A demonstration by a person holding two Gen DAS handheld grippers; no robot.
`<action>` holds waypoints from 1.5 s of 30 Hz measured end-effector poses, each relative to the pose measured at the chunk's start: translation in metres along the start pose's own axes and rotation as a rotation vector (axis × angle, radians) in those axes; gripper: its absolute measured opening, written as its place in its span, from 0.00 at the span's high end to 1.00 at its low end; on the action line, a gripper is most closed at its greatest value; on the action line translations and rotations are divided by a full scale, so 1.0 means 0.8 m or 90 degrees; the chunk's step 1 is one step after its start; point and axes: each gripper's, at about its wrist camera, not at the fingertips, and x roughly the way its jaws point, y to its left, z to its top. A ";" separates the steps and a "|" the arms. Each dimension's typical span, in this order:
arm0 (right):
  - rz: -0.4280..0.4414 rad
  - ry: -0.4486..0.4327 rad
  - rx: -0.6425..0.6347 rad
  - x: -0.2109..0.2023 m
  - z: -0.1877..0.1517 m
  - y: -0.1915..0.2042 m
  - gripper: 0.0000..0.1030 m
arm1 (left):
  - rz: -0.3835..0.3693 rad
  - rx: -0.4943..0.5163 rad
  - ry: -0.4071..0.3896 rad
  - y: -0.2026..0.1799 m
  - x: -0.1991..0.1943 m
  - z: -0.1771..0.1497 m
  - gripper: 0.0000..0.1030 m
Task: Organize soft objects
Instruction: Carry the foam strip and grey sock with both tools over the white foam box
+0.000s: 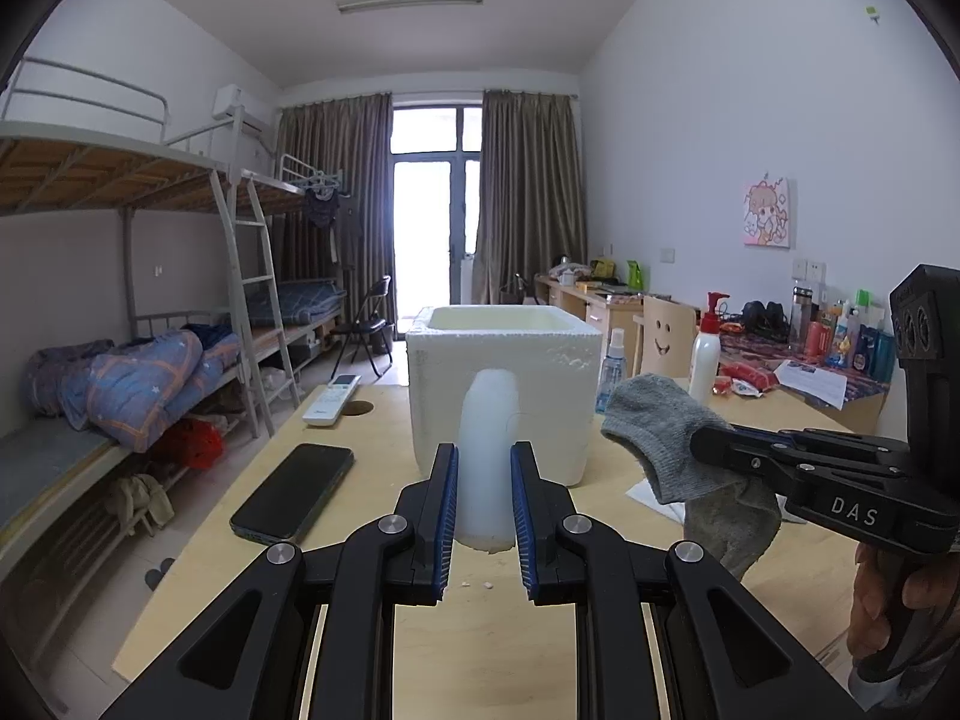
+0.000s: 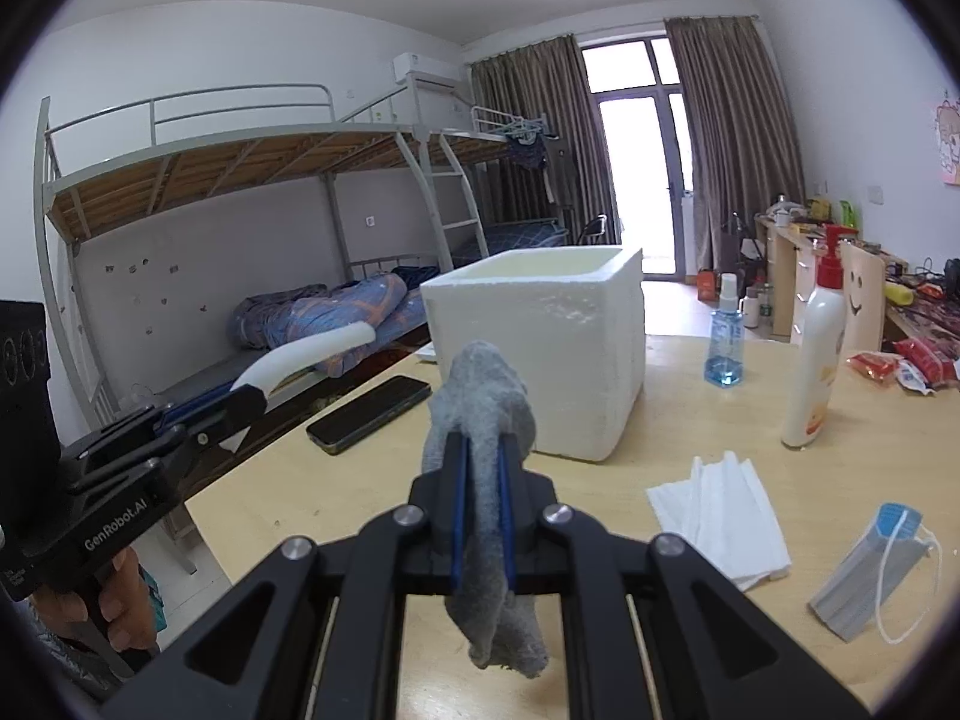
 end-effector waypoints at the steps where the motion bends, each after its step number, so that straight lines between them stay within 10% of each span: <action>1: 0.002 0.000 0.001 0.000 0.001 0.001 0.88 | 0.001 -0.002 -0.001 0.000 0.000 0.000 0.82; 45: -0.003 -0.040 -0.034 0.025 0.126 -0.008 0.88 | -0.050 0.007 -0.009 0.022 0.047 0.106 0.82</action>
